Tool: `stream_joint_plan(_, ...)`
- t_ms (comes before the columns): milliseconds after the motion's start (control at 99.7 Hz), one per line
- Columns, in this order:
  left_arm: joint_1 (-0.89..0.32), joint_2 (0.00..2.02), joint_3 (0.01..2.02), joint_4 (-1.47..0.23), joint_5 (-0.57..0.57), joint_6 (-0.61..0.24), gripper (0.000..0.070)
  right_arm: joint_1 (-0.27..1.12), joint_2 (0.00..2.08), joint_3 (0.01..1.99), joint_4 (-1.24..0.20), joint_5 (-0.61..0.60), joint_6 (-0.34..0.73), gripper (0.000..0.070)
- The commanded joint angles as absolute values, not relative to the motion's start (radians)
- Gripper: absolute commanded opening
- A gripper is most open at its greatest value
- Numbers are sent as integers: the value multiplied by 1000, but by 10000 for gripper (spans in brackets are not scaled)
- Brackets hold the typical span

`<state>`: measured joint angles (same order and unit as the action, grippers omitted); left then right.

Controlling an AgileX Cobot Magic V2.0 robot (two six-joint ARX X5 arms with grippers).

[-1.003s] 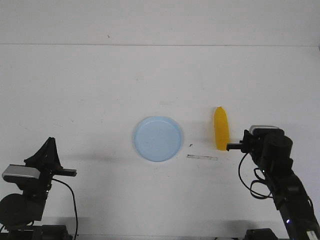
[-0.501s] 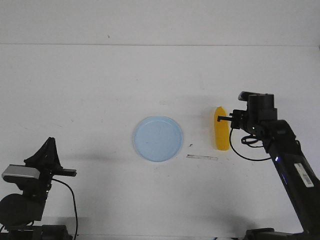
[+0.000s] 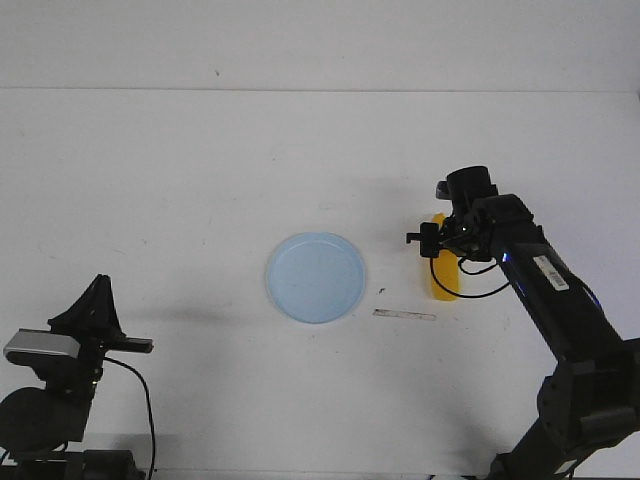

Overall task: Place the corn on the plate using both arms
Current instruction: 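Reach the right gripper to the yellow corn and grasp it, then carry the corn with the right gripper over the plate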

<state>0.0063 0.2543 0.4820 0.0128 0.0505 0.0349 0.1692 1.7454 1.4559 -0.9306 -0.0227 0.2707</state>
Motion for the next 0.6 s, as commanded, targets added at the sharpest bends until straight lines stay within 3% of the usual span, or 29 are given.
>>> stream_joint_plan(0,8,253,489,24,48,33,1,174,1781,1480,-929,-18,279,454)
stream_joint_plan(70,8,253,489,24,48,33,1,174,1797,1480,-934,-18,280,505)
stream_joint_plan(421,8,253,489,23,48,33,1,174,1868,1479,-932,-18,265,499)
stream_joint_plan(592,8,253,489,24,48,33,1,174,1881,1478,-921,-18,265,349)
